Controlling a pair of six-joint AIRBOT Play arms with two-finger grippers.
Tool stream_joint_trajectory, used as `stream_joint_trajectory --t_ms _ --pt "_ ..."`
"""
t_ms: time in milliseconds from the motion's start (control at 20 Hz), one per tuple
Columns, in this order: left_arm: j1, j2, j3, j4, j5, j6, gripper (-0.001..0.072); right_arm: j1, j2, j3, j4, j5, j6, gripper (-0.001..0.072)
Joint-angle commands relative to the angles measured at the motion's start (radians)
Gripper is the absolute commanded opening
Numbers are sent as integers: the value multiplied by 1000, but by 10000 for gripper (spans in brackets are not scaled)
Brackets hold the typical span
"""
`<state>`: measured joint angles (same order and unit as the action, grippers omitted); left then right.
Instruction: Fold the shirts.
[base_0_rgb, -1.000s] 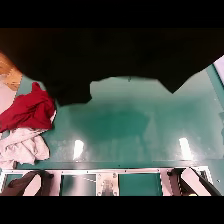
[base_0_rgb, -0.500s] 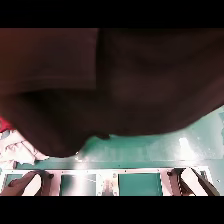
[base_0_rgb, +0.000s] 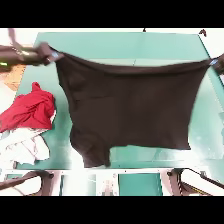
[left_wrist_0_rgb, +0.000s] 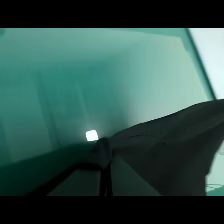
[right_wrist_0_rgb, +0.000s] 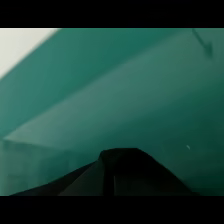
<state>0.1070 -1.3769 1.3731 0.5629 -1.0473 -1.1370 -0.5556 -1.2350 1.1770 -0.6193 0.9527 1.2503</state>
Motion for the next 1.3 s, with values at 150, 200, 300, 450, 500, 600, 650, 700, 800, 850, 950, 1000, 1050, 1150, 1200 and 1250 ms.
stream_joint_trajectory --t_ms 150,200,300,450,500,600,650,700,800,850,950,1000,1050,1150,1200,1250 --pt "-25 -375 177 -26 161 13 27 26 -420 103 62 -70 -13 20" --pt "-25 -407 230 -26 174 -1 27 29 -462 154 82 -71 -13 20" --pt "-25 -468 332 -24 192 -41 27 35 -527 260 110 -70 -10 20" --pt "-25 -523 426 -25 211 -68 27 51 -595 400 111 -71 21 20" --pt "-25 -528 444 -25 223 -67 27 59 -610 433 111 -71 29 20" --pt "-25 -528 457 -26 256 -68 27 71 -629 483 111 -71 33 20" --pt "-25 -528 464 -29 262 -67 27 76 -635 502 111 -74 33 20" --pt "-25 -528 470 -28 263 -66 26 80 -640 520 111 -74 32 20" --pt "-25 -528 472 -19 253 -63 27 83 -642 539 110 -69 32 20" --pt "-25 -528 471 6 226 -64 27 83 -642 538 107 -52 32 20" --pt "-24 -528 471 122 135 -99 27 78 -642 538 40 32 46 19" --pt "-24 -528 471 210 76 -129 27 77 -642 538 -21 80 63 18" --pt "-24 -528 471 293 20 -150 27 77 -642 537 -90 137 82 18" --pt "-24 -528 468 422 -75 -176 27 79 -632 503 -180 203 105 17" --pt "-24 -528 461 438 -108 -175 27 79 -623 475 -199 205 111 17" --pt "-24 -528 447 440 -115 -174 27 77 -615 446 -209 204 113 17"
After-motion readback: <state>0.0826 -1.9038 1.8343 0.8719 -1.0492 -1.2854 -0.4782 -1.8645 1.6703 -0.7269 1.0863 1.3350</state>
